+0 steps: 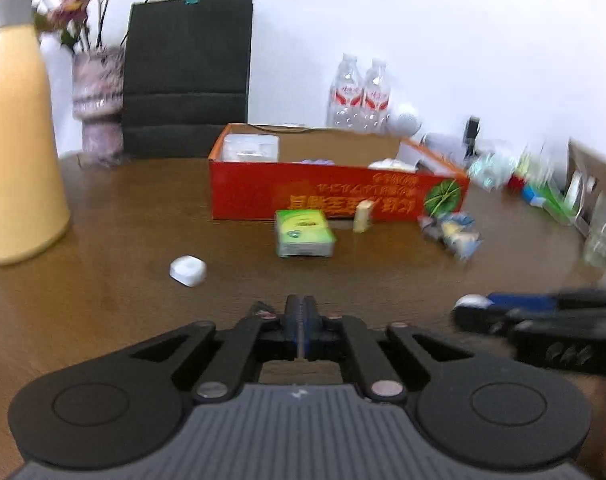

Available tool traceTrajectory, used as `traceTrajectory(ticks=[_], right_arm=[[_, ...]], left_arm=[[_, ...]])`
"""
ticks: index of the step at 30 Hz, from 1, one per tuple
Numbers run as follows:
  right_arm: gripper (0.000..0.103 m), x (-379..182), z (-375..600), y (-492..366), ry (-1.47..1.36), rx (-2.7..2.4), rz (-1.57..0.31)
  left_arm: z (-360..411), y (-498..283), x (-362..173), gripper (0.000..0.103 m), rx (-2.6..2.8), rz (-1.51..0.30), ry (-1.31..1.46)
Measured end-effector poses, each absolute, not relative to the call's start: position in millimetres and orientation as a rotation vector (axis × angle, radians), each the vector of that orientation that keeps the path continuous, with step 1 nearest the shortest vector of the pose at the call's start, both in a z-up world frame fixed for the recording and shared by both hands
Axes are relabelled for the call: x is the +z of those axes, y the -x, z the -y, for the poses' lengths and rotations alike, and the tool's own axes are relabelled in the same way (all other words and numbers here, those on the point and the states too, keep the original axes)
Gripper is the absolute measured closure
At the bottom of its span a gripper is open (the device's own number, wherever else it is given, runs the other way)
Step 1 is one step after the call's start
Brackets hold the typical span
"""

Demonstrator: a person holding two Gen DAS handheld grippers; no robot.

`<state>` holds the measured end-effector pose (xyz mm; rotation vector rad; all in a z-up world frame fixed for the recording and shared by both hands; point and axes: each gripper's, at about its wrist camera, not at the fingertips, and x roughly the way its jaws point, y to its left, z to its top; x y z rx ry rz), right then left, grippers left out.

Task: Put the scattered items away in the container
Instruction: 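Grasp the black packet with the left tool while the right tool grasps the white round tin, then lower the black packet and white tin into the box and open both tools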

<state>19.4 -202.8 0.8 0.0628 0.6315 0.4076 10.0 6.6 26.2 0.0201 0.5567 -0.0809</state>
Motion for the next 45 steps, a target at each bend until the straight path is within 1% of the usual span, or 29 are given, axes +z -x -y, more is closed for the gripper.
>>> traceTrajectory(ticks=[1, 2, 3, 5, 7, 8, 11, 13, 16, 19, 21, 23, 26, 27, 29, 32, 36, 39, 42, 43, 44, 45], right_arm=[[0.065, -1, 203, -20, -0.070, 0.412, -0.634], [0.065, -3, 203, -21, -0.074, 0.419, -0.640], [0.065, -5, 204, -23, -0.081, 0.424, -0.648], [0.065, -8, 202, -25, -0.087, 0.431, -0.661], [0.065, -10, 202, -25, -0.093, 0.434, -0.663], [0.065, -10, 203, -25, -0.095, 0.433, -0.663], [0.065, -9, 205, -26, -0.099, 0.426, -0.660], [0.065, -10, 207, -26, -0.101, 0.423, -0.659], [0.065, -8, 207, -25, -0.102, 0.424, -0.648], [0.065, 0, 208, -26, -0.097, 0.433, -0.623], [0.065, 16, 212, -34, -0.099, 0.445, -0.598], [0.065, 42, 221, -52, -0.121, 0.467, -0.568], [0.065, 92, 231, -95, -0.090, 0.445, -0.484], [0.065, 108, 233, -116, -0.076, 0.423, -0.473], [0.065, 135, 237, -172, -0.088, 0.409, -0.508], [0.065, 145, 228, -259, -0.093, 0.382, -0.628], [0.065, 117, 205, -347, -0.027, 0.326, -0.804], [0.065, 89, 193, -382, 0.003, 0.326, -0.896], [0.065, 67, 190, -403, 0.051, 0.307, -0.932], [0.065, 61, 191, -409, 0.049, 0.298, -0.951], [0.065, 55, 190, -415, 0.046, 0.295, -0.974], [0.064, 51, 190, -421, 0.048, 0.305, -0.993]], left_arm=[[-11, -15, 24, 0.076, -0.069, -0.569, -0.036], [-16, -22, 21, 0.060, -0.072, -0.589, -0.036], [-20, -30, 18, 0.058, -0.081, -0.620, -0.028], [-25, -42, 13, 0.059, -0.110, -0.672, -0.008], [-26, -48, 9, 0.075, -0.140, -0.696, 0.005], [-24, -48, 8, 0.092, -0.140, -0.693, -0.003], [-24, -48, 8, 0.094, -0.128, -0.691, 0.004], [-26, -43, 9, 0.094, -0.111, -0.681, 0.031], [-23, -30, 21, 0.094, -0.083, -0.617, 0.041], [-20, -23, 41, 0.094, -0.100, -0.541, 0.054], [-27, -34, 65, 0.094, -0.208, -0.517, 0.108], [-39, -60, 95, 0.094, -0.293, -0.504, 0.168], [-48, -117, 138, 0.094, -0.331, -0.492, 0.172], [-48, -145, 150, 0.094, -0.334, -0.513, 0.175], [-42, -203, 161, 0.094, -0.333, -0.586, 0.198], [-24, -286, 154, 0.094, -0.246, -0.675, 0.148], [-26, -365, 114, 0.094, -0.133, -0.804, 0.090], [-36, -390, 89, 0.094, -0.090, -0.848, 0.033], [-40, -399, 76, 0.093, -0.086, -0.864, 0.005], [-42, -401, 74, 0.092, -0.081, -0.872, 0.007], [-44, -403, 72, 0.084, -0.071, -0.879, 0.018], [-47, -403, 72, 0.075, -0.065, -0.882, 0.032]])
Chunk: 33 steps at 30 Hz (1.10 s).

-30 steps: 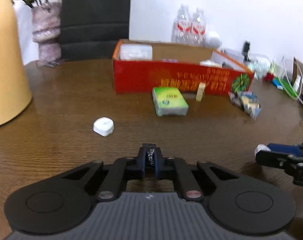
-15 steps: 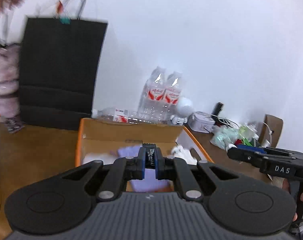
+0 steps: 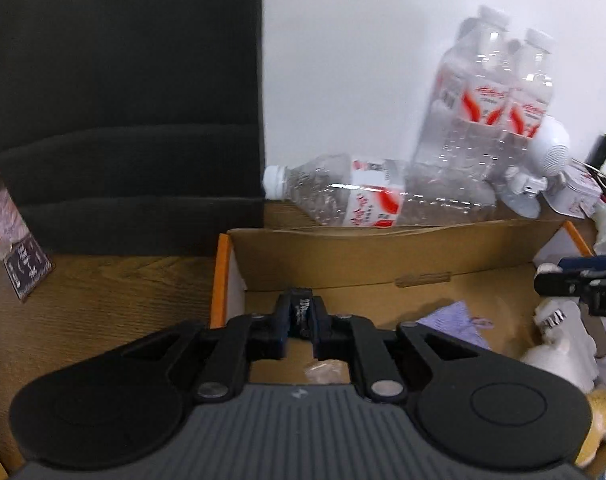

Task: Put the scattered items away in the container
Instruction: 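Lower the black packet and white tin into the box and open both tools, then withdraw both tools from the box back over the table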

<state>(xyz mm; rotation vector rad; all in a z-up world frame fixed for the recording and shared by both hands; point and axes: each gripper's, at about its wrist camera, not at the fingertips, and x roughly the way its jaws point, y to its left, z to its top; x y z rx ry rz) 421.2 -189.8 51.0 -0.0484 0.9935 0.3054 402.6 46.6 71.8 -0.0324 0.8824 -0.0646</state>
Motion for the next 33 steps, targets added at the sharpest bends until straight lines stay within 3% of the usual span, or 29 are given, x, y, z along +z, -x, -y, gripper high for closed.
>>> traceTrajectory(ticks=[3, 5, 7, 8, 9, 11, 15, 17, 20, 24, 28, 33], right_arm=[[0.059, 48, 193, -423, 0.045, 0.275, -1.014], [0.047, 57, 197, -415, 0.053, 0.266, -1.008], [0.038, 70, 203, -407, 0.035, 0.262, -1.011], [0.032, 78, 206, -402, 0.019, 0.267, -1.015], [0.029, 86, 208, -396, 0.004, 0.274, -1.023], [0.020, 102, 207, -381, 0.013, 0.291, -1.031], [0.020, 133, 203, -329, 0.088, 0.321, -0.943], [0.014, 144, 209, -284, 0.062, 0.341, -0.827], [0.005, 137, 221, -203, 0.021, 0.358, -0.645], [0.003, 85, 226, -103, 0.027, 0.362, -0.481], [0.003, 30, 218, -52, 0.057, 0.336, -0.551], [0.003, -2, 226, -32, -0.067, 0.346, -0.659]], left_arm=[[-50, -396, 76, 0.057, -0.078, -0.883, 0.037], [-47, -391, 87, 0.049, -0.063, -0.881, 0.021], [-48, -383, 104, 0.028, -0.067, -0.872, 0.040], [-48, -377, 115, 0.009, -0.067, -0.861, 0.051], [-48, -369, 128, 0.000, -0.063, -0.840, 0.053], [-44, -349, 149, 0.000, -0.034, -0.775, 0.026], [-37, -280, 176, 0.000, 0.016, -0.653, -0.051], [-35, -235, 178, 0.000, 0.005, -0.576, -0.067], [-25, -149, 153, 0.000, -0.018, -0.442, -0.065], [-8, -60, 92, 0.000, 0.017, -0.327, -0.050], [3, -22, 39, 0.000, 0.097, -0.478, -0.044], [2, -3, 10, 0.000, 0.004, -0.663, 0.055]])
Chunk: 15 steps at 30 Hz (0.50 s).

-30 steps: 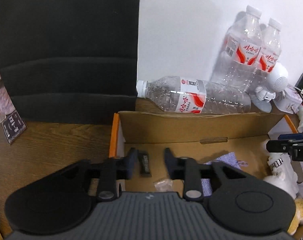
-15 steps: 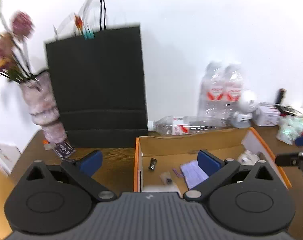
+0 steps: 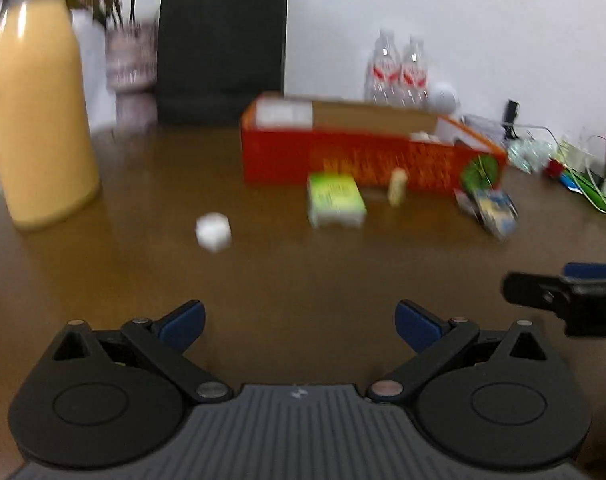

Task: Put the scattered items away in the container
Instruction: 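Withdraw both tools from the box back over the table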

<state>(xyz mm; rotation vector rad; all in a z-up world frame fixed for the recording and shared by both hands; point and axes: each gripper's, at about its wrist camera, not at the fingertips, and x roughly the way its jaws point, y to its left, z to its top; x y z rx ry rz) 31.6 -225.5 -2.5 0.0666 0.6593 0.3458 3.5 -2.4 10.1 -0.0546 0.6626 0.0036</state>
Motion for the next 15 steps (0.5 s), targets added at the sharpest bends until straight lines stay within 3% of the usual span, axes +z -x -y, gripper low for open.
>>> traceTrajectory(ticks=[15], right_arm=[[0.001, -24, 207, -20, 0.076, 0.300, -0.710]], left_arm=[[5, -9, 7, 0.000, 0.033, -0.706, 0.008]])
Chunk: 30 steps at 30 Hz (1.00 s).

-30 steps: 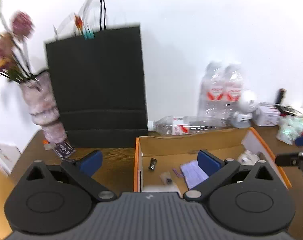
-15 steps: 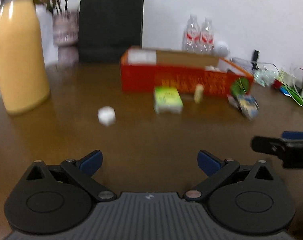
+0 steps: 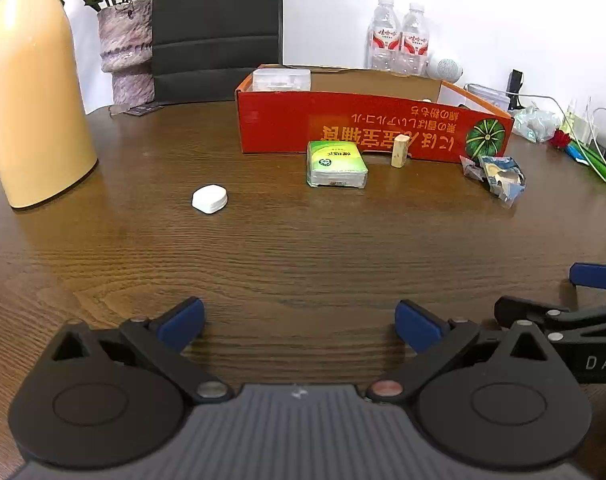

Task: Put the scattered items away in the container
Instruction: 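Withdraw both tools from the box back over the table, then grasp the green tissue pack with the left tool while the right tool grasps a small sachet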

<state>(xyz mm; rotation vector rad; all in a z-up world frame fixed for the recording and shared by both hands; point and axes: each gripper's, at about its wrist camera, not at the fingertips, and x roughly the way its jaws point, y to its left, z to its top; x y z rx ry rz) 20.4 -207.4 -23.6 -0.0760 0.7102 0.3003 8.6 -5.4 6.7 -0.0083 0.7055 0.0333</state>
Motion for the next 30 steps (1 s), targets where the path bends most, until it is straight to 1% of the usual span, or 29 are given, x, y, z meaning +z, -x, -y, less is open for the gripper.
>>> traceTrajectory(ticks=[6, 7, 8, 9, 11, 15, 18, 20, 21, 22, 23, 24, 26, 29, 30], right_arm=[[0.001, -21, 212, -25, 0.069, 0.295, -0.710], [0.005, -17, 215, -28, 0.062, 0.291, -0.708], [0.013, -12, 219, -31, 0.051, 0.298, -0.708], [0.017, -7, 223, -36, 0.041, 0.314, -0.706], [0.033, 7, 227, -50, 0.032, 0.350, -0.688], [0.036, 24, 221, -92, 0.036, 0.399, -0.596], [0.053, 21, 205, -133, 0.006, 0.389, -0.620], [0.062, 12, 194, -155, 0.003, 0.359, -0.656], [0.063, 7, 189, -163, 0.020, 0.328, -0.669], [0.063, 2, 186, -169, 0.039, 0.298, -0.677], [0.063, -2, 185, -173, 0.046, 0.271, -0.678], [0.063, -6, 186, -176, 0.048, 0.250, -0.679], [0.063, -12, 189, -175, 0.059, 0.218, -0.684], [0.061, -20, 193, -175, 0.076, 0.205, -0.675], [0.061, -21, 192, -175, 0.091, 0.200, -0.666]], left_arm=[[2, -12, 13, 0.000, 0.005, -0.682, 0.015], [2, -17, 18, 0.000, -0.004, -0.671, -0.002], [2, -25, 26, 0.000, -0.015, -0.651, -0.030], [2, -33, 34, 0.000, -0.030, -0.623, -0.052], [4, -54, 47, 0.000, -0.082, -0.581, -0.084], [18, -119, 50, 0.000, -0.168, -0.634, -0.093], [28, -151, 36, 0.001, -0.110, -0.650, -0.131], [32, -160, 30, 0.009, -0.090, -0.651, -0.161], [32, -164, 27, 0.017, -0.099, -0.661, -0.156], [31, -167, 26, 0.020, -0.111, -0.669, -0.142], [30, -169, 24, 0.027, -0.114, -0.677, -0.130], [28, -170, 21, 0.039, -0.111, -0.688, -0.125], [22, -172, 14, 0.050, -0.101, -0.711, -0.113], [8, -171, 14, 0.054, -0.115, -0.714, -0.037], [6, -171, 14, 0.052, -0.116, -0.717, -0.034]])
